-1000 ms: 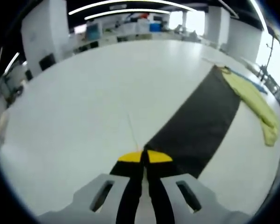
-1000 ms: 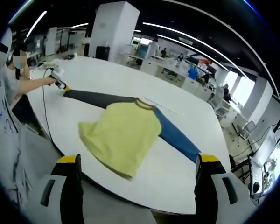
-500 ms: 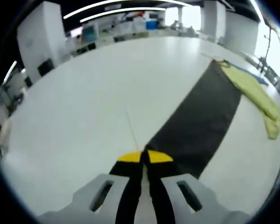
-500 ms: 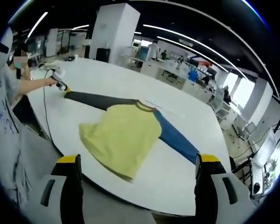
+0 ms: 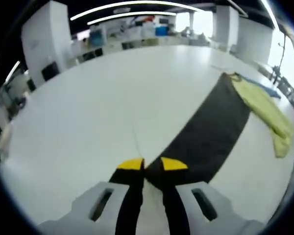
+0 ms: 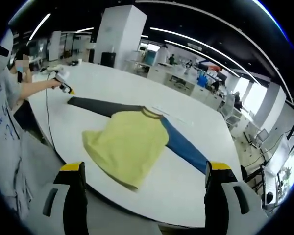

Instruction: Fold the garment on the visible template until the final outline fits inside the template.

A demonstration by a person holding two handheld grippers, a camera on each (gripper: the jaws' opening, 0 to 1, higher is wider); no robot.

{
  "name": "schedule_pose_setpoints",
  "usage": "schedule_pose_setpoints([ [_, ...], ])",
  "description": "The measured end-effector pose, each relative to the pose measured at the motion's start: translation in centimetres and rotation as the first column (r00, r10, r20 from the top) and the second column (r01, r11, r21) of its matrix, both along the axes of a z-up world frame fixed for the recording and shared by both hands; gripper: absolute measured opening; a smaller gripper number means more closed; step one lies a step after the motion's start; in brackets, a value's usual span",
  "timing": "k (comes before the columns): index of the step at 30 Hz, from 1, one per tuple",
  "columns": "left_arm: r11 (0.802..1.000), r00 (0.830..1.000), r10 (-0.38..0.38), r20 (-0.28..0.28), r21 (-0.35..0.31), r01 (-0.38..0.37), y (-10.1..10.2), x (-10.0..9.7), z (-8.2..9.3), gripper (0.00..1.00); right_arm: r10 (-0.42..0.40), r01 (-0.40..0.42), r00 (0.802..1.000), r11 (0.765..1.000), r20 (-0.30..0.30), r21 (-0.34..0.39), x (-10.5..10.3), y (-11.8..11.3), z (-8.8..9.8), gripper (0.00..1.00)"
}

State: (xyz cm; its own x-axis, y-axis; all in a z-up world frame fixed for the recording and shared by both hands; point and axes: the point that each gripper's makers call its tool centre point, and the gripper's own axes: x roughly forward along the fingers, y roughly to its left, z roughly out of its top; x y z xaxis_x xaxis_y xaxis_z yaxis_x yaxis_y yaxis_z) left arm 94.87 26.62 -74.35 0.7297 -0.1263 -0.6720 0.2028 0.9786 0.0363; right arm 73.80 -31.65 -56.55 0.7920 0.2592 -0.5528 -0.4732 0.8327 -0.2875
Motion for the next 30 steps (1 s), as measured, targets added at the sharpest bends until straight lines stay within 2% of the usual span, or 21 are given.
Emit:
schedule_pose_setpoints([
  [3, 0.999, 0.999, 0.017, 0.031, -0.048, -0.016, -0.2, 0.2, 0.9, 0.16, 0.002, -0.002, 1.0, 1.0, 0.005, 0.002, 0.1, -0.1, 0.0, 1.0],
  [8, 0.998, 0.997, 0.016, 0.079, -0.067, -0.01, -0.8, 0.3, 3.0, 0.19, 0.004, -0.005, 1.0, 1.0, 0.017, 0.005, 0.2, -0.3, 0.3, 1.0],
  [13, 0.997, 0.991, -0.004, 0.136, -0.073, 0.014, -1.6, 0.6, 5.0, 0.32, 0.015, -0.016, 1.0, 1.0, 0.023, 0.006, 0.2, -0.2, 0.4, 1.0],
  [16, 0.996, 0.987, -0.015, 0.163, -0.083, 0.029, -2.1, 0.6, 6.2, 0.34, 0.021, -0.021, 0.999, 1.0, 0.026, 0.005, 0.3, -0.2, 0.4, 1.0],
  [20, 0.995, 0.982, -0.057, 0.178, -0.074, 0.071, -3.4, 0.3, 7.3, 0.41, 0.023, -0.023, 0.999, 1.0, 0.031, 0.008, 0.2, -0.4, 0.5, 1.0],
  [26, 0.99, 0.973, -0.119, 0.198, -0.053, 0.132, -5.6, -0.3, 9.4, 0.46, 0.022, -0.023, 0.999, 1.0, 0.035, 0.013, 0.2, -0.9, 0.4, 1.0],
  [28, 0.987, 0.962, -0.143, 0.231, -0.032, 0.155, -6.3, -0.5, 10.5, 0.49, 0.024, -0.025, 0.999, 1.0, 0.035, 0.018, 0.3, -1.1, 0.3, 1.0],
  [30, 0.984, 0.958, -0.159, 0.238, -0.037, 0.173, -7.2, -1.0, 11.4, 0.54, 0.026, -0.027, 0.999, 0.999, 0.035, 0.022, 0.4, -1.4, 0.3, 1.0],
])
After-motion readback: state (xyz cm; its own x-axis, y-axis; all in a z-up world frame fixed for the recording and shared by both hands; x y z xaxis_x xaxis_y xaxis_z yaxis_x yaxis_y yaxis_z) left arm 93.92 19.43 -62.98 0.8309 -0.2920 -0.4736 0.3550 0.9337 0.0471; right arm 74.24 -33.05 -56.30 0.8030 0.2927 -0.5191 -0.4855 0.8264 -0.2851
